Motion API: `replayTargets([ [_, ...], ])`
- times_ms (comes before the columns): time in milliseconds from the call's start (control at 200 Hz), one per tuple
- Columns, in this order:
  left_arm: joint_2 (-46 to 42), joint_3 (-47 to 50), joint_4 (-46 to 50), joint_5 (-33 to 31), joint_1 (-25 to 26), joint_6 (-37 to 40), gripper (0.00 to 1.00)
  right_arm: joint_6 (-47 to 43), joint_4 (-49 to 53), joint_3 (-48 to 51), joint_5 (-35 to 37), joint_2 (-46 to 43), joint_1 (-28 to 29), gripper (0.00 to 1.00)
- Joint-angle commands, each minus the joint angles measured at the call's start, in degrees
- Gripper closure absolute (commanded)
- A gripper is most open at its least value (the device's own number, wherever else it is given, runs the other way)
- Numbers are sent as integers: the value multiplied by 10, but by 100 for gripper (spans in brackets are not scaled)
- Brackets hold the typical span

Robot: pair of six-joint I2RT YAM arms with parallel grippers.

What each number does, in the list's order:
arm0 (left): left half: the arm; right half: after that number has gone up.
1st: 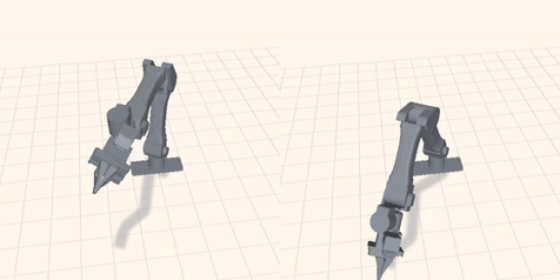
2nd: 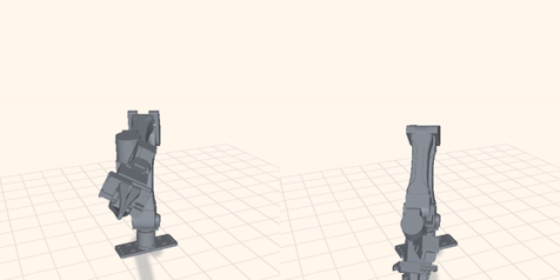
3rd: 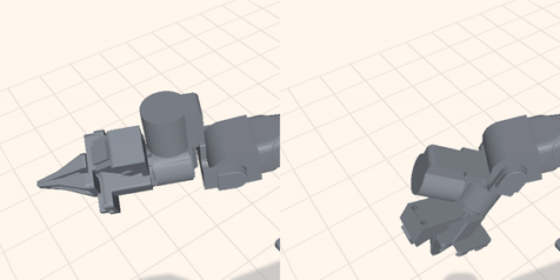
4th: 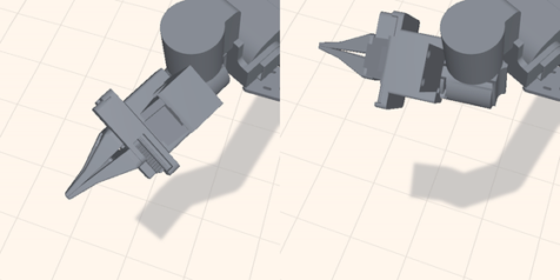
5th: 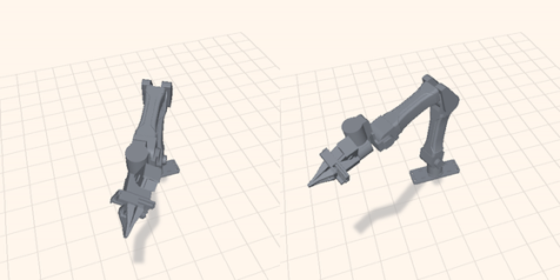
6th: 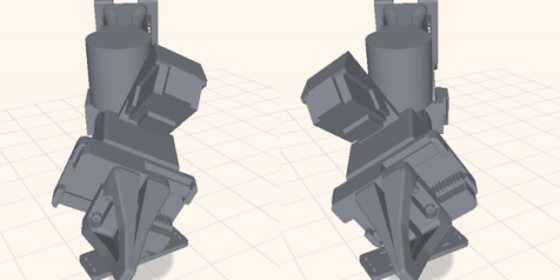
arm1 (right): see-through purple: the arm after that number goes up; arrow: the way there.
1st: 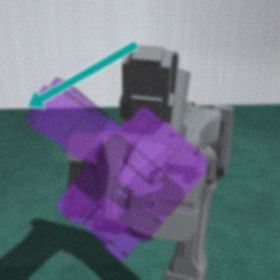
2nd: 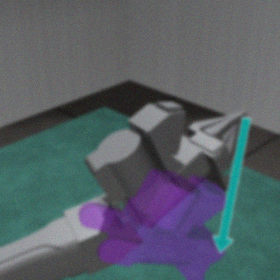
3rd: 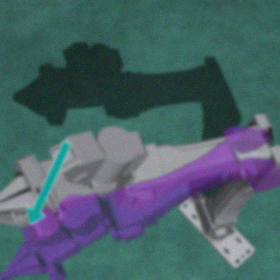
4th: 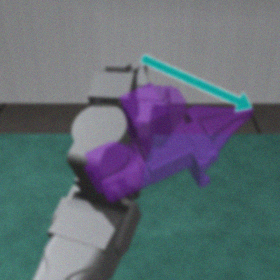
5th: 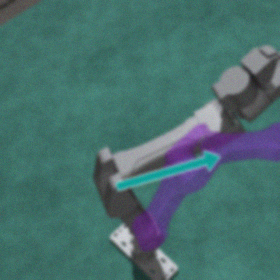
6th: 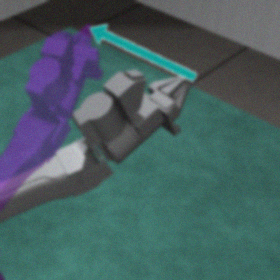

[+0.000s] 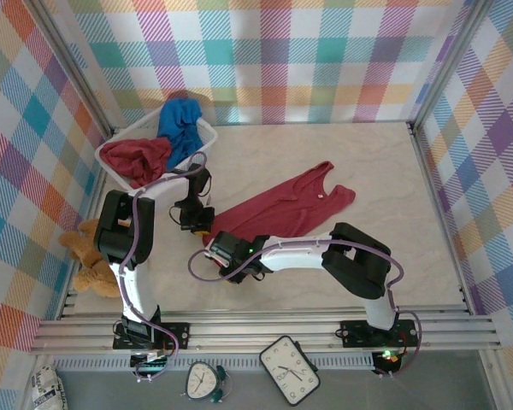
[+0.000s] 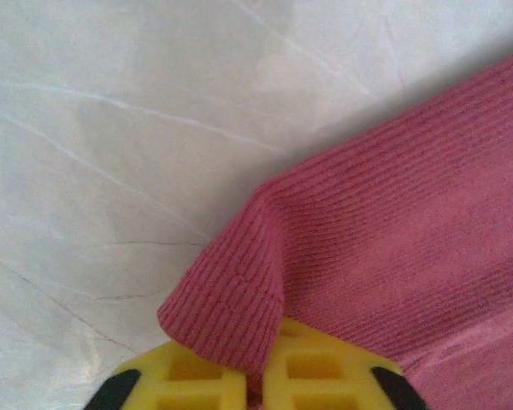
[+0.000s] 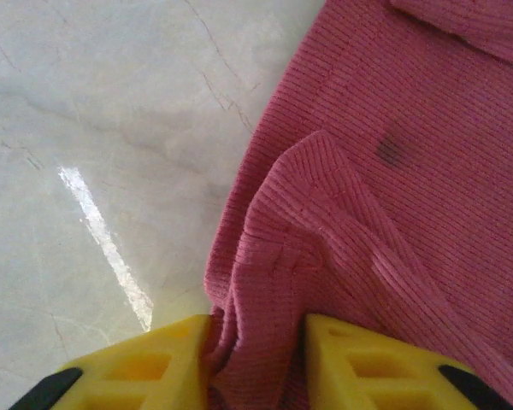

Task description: Fold and stack the tank tops

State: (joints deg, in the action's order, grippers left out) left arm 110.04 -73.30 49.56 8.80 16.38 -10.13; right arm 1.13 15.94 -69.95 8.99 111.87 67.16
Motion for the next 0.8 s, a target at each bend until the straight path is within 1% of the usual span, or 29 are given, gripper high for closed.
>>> replayTargets([
  [0,-6,0,0,9,6,2,98,-7,7,20,-41,-29,3,79],
  [85,-28,-6,17,5,13,-2,100,-2,-3,32,-60,-58,3,87],
  [185,-55,-24,40,-8,27,-6,100,14,2,42,-86,-89,-9,92],
  [350,-82,-75,65,4,47,-18,100,66,-22,88,-201,-162,-62,94],
  [450,-75,-118,74,13,63,-23,100,84,-17,102,-275,-201,-110,94],
  [580,-47,-177,66,36,83,-36,100,86,6,117,-367,-220,-186,94],
  [795,47,-312,73,56,113,-45,98,44,60,134,-418,-247,-299,94],
])
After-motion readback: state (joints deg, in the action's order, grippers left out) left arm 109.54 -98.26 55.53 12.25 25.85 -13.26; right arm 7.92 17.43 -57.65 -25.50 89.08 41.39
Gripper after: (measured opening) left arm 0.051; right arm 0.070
